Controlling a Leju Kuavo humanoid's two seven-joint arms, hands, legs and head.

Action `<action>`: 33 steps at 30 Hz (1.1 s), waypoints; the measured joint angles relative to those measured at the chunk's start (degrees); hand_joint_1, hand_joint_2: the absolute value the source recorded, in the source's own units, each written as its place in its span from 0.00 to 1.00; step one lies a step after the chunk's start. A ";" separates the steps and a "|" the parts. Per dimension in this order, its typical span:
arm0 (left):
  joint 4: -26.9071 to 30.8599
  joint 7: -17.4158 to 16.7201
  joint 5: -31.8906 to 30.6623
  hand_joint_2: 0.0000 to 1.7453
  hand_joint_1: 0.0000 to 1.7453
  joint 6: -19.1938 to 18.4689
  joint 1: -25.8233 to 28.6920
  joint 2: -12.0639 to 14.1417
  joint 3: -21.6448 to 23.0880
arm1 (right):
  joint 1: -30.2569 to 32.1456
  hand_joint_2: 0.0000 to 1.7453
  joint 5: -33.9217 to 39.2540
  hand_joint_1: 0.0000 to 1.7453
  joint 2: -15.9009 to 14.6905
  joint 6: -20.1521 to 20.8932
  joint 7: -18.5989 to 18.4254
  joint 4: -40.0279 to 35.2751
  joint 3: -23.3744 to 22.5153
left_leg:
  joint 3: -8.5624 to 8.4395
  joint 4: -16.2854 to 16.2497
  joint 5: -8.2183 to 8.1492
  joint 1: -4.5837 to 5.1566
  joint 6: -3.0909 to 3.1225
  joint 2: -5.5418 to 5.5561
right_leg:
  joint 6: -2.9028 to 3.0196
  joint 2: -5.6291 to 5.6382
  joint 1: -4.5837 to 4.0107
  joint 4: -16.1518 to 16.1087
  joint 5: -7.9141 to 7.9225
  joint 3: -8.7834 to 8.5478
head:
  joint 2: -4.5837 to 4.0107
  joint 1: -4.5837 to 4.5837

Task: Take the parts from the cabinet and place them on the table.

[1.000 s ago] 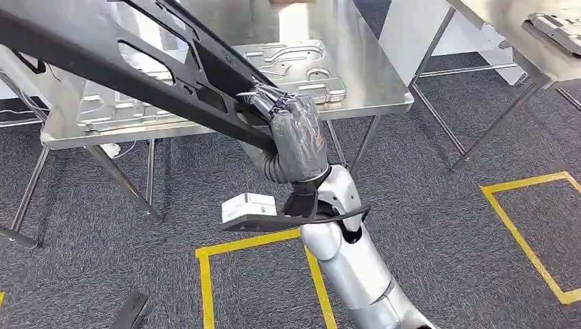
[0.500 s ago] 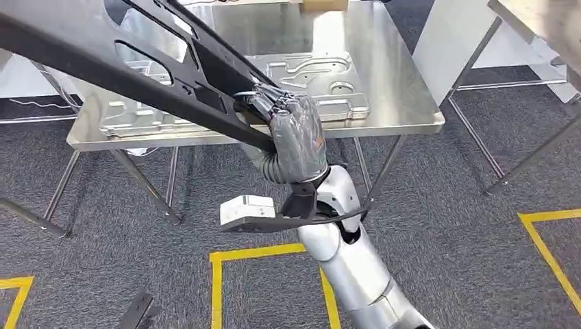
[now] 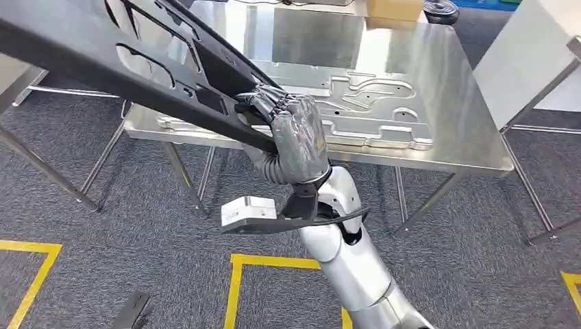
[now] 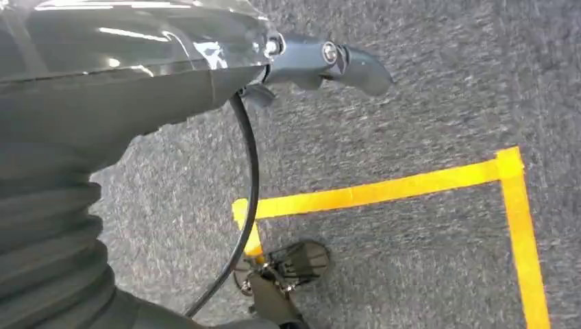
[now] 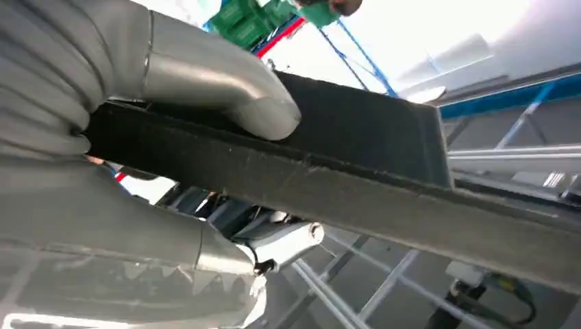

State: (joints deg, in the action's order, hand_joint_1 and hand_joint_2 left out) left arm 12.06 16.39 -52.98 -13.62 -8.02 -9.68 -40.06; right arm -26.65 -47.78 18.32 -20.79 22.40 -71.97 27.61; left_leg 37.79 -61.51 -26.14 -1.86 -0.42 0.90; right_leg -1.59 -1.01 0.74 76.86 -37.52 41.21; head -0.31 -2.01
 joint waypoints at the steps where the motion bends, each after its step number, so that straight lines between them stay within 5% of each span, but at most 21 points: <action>1: 0.00 -0.02 0.00 1.00 0.00 -0.02 0.06 0.00 0.02 | 0.07 1.00 0.00 1.00 -0.07 0.02 0.00 0.02 0.00 | -0.37 0.00 -0.34 0.03 -0.04 0.48 | 0.07 0.02 -0.04 0.17 0.39 1.21 | -0.02 -0.15; 2: 0.00 -0.04 -0.02 1.00 0.00 -0.02 0.08 0.00 0.04 | 0.06 1.00 0.00 1.00 -0.09 0.02 0.04 0.02 0.00 | -0.82 0.00 -0.68 0.05 -0.08 0.84 | 0.18 0.03 -0.08 -1.84 2.41 1.18 | -0.02 -0.33; 5: -0.02 -0.09 -0.02 1.00 0.00 -0.02 0.08 -0.04 0.24 | -0.06 1.00 0.00 1.00 -0.09 0.02 0.26 0.02 0.00 | -2.39 0.22 -1.83 0.00 -0.45 1.48 | 1.20 0.17 -0.42 -15.38 13.36 -2.68 | -0.02 -1.09; 7: -0.02 -0.19 -0.02 1.00 0.00 0.00 0.01 -0.07 0.28 | -0.12 1.00 0.04 1.00 -0.11 0.02 0.39 0.04 0.00 | -2.62 0.30 -2.33 0.20 -1.19 1.67 | 1.20 0.45 -1.05 -16.52 11.26 -2.82 | -0.02 -1.18; 9: 0.00 -0.22 -0.17 1.00 0.00 0.00 0.15 -0.07 0.44 | -0.10 1.00 0.64 1.00 -0.04 0.15 0.48 0.04 -0.02 | -3.33 0.02 -2.08 0.37 -1.95 1.48 | 1.60 0.54 -1.07 -16.94 11.99 -3.14 | -0.02 -1.20; 11: 0.00 -0.28 -0.22 1.00 0.00 0.07 0.12 -0.09 0.72 | -0.23 1.00 2.98 1.00 0.33 1.27 1.36 0.04 -0.20 | -3.57 -1.29 -3.09 0.23 -2.07 0.45 | 2.19 0.76 -0.52 -17.49 11.80 -5.05 | -0.02 -0.96; 14: 0.00 -0.37 -0.35 1.00 0.00 0.09 -0.17 -0.09 0.85 | -0.32 1.00 4.96 1.00 0.44 2.21 2.40 0.07 -0.28 | 2.11 -11.95 -7.96 0.41 -2.28 -0.24 | 3.09 0.99 -0.60 -17.48 11.02 -5.97 | -0.02 0.46; 16: 0.00 -0.46 -0.37 1.00 0.00 0.18 0.06 -0.07 0.83 | 0.05 1.00 5.18 1.00 0.41 2.23 2.67 0.17 -0.39 | 5.49 -16.23 -8.83 0.42 -2.41 -0.28 | 3.08 1.50 -0.65 -17.46 10.48 -6.48 | -0.02 0.70; 18: 0.00 -0.57 -0.42 1.00 0.00 0.22 0.05 -0.07 0.83 | 0.10 1.00 5.20 1.00 0.41 2.21 2.86 0.17 -0.44 | 3.94 -10.60 -4.21 0.30 -2.38 -0.32 | 2.82 2.07 -0.56 -17.43 9.77 -7.45 | -0.02 0.83; 20: 0.00 -0.59 -0.42 1.00 0.00 0.26 0.10 -0.04 0.83 | 0.08 1.00 5.20 1.00 0.44 2.19 2.99 0.17 -0.44 | 0.41 -0.84 1.89 0.15 -2.42 0.02 | 2.13 2.47 -0.44 -17.41 8.74 -8.61 | -0.02 0.92; 21: -0.04 -0.61 -0.44 1.00 0.00 0.28 0.05 -0.04 0.85 | -0.01 1.00 5.20 1.00 0.39 2.16 3.02 0.22 -0.48 | 0.33 -0.17 -0.20 0.36 -2.44 0.71 | 1.75 2.65 -0.62 -17.19 8.51 -8.68 | -0.02 1.07; 25: -0.02 -0.59 -0.50 1.00 0.00 0.35 0.04 -0.07 0.87 | -0.02 1.00 5.09 1.00 0.41 2.08 3.04 0.24 -0.52 | -0.16 0.10 0.02 0.43 -0.71 0.14 | 0.88 3.02 -0.62 -17.13 7.98 -8.66 | -0.02 0.83; 27: 0.02 -0.57 -0.50 1.00 0.00 0.35 -0.03 -0.11 0.85 | -0.30 1.00 4.96 1.00 0.46 2.03 3.12 0.22 -0.57 | -0.91 0.40 -0.34 0.13 -0.24 -0.26 | 0.40 2.25 -0.64 -13.31 7.53 -6.66 | -0.02 0.27; 30: 0.02 -0.55 -0.50 1.00 0.00 0.50 -0.02 -0.11 0.85 | -0.19 1.00 4.90 1.00 0.37 2.03 3.04 0.22 -0.85 | -1.42 0.39 -1.13 0.15 0.17 -0.85 | 0.08 1.95 -0.32 -2.16 3.55 1.20 | -0.02 -0.35; 31: 0.02 -0.57 -0.48 1.00 0.00 0.50 0.01 -0.11 0.87 | -0.07 1.00 4.83 1.00 0.28 2.01 2.99 0.24 -0.94 | -1.72 0.38 -1.46 0.15 0.16 -1.01 | 0.05 1.93 -0.32 -0.52 3.34 2.99 | -0.02 -0.48; 33: 0.02 -0.55 -0.42 1.00 0.00 0.50 0.06 -0.11 0.87 | 0.03 1.00 4.59 1.00 0.24 1.99 2.99 0.22 -0.96 | -2.85 0.39 -2.28 0.27 0.16 -1.33 | 0.28 1.85 -0.39 -4.53 7.63 2.54 | -0.02 -1.07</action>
State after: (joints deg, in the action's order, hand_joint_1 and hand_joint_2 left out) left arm 12.09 15.85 -53.40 -13.11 -7.96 -9.79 -39.19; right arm -26.62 -43.19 18.56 -18.80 25.40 -71.76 26.64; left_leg 34.94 -61.12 -28.42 -1.59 -0.26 -0.43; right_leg -1.32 0.83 0.35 72.33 -29.89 43.75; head -0.33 -3.08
